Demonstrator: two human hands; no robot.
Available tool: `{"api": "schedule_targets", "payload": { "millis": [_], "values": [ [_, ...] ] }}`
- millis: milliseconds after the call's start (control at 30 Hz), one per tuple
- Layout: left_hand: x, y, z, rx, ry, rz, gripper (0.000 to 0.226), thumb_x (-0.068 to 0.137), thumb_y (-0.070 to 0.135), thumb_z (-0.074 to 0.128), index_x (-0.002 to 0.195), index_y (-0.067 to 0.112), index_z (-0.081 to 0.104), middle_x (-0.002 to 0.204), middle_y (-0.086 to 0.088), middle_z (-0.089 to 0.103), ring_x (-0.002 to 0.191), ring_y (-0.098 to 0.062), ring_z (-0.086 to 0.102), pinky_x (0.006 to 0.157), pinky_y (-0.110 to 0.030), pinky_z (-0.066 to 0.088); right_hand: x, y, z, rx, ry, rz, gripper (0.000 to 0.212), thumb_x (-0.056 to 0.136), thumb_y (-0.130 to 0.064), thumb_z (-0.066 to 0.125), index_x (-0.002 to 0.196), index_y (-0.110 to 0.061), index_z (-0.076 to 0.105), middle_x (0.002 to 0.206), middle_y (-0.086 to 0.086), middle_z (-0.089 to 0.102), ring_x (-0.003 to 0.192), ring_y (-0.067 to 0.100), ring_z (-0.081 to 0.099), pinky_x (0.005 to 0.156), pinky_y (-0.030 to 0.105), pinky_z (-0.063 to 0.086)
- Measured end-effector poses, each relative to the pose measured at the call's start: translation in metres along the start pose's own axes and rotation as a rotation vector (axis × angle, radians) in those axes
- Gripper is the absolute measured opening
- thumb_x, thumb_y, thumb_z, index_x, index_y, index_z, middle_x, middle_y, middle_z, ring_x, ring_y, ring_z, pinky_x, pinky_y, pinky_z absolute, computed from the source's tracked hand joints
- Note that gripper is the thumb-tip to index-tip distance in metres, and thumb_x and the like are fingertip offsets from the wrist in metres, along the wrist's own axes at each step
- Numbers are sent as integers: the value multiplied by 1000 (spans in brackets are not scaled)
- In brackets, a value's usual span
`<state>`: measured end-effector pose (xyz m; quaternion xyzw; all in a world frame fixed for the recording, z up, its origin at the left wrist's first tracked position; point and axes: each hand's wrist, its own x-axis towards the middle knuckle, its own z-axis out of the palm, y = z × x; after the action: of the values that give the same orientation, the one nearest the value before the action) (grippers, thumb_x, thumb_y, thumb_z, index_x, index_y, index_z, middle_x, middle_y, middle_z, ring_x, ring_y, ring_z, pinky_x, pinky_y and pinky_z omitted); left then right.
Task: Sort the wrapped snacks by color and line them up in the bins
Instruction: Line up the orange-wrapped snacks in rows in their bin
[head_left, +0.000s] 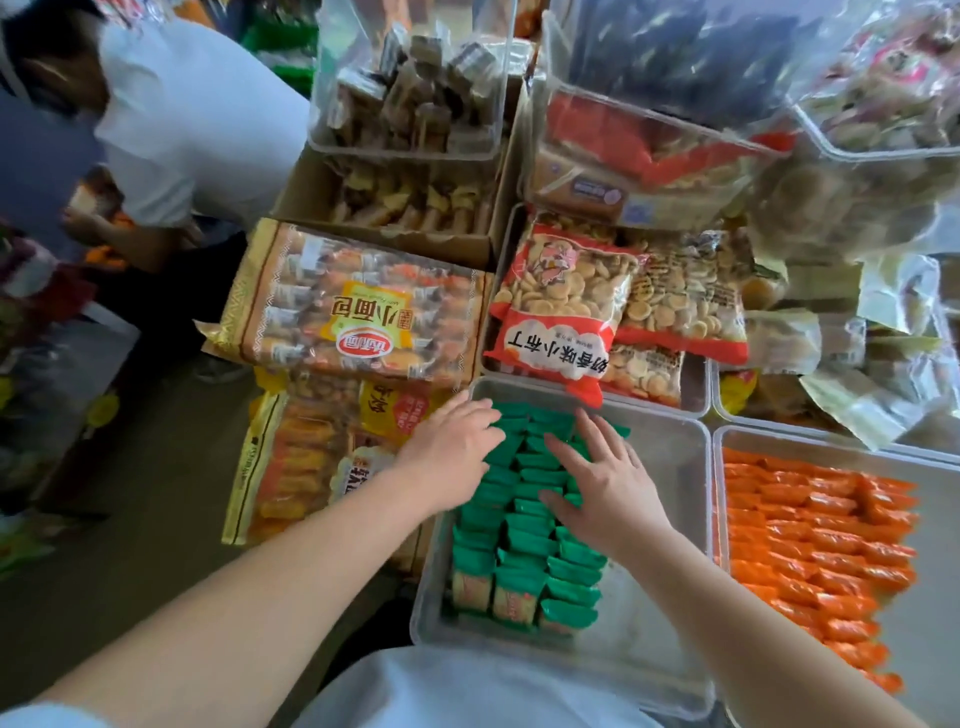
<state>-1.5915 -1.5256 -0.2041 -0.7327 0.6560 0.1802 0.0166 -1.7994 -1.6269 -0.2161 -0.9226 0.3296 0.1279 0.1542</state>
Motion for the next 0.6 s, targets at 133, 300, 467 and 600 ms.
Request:
{"api": "schedule_targets", "payload": {
  "millis": [133,300,467,600],
  "values": [
    [-16,1,10,-75,37,11,44,102,17,63,146,18,59,171,-5,27,161,-20,11,131,-35,-2,8,-5,2,19,-97,-70,78,97,-67,50,164,-40,20,175,1,4,161,27,3,130,45,10],
    [-56,7,18,-311,249,-144,44,94,19,73,137,16,66,162,-2,43,151,-20,35,124,-41,35,9,-26,3,14,-10,-103,69,95,-61,60,155,-32,43,171,9,21,159,33,13,130,51,11],
    [-94,2,29,-527,204,-325,46,98,34,67,143,27,59,146,16,49,128,-11,54,104,-36,52,-3,-60,44,20,-20,-225,39,84,-54,71,115,-31,78,154,12,51,149,38,39,122,58,33],
    [-106,2,32,-614,143,-357,52,98,37,65,148,30,52,144,17,50,122,-9,56,101,-33,52,-8,-72,57,49,-36,-166,50,91,-62,61,132,-34,70,170,12,24,159,36,12,129,54,5]
  ]
}}
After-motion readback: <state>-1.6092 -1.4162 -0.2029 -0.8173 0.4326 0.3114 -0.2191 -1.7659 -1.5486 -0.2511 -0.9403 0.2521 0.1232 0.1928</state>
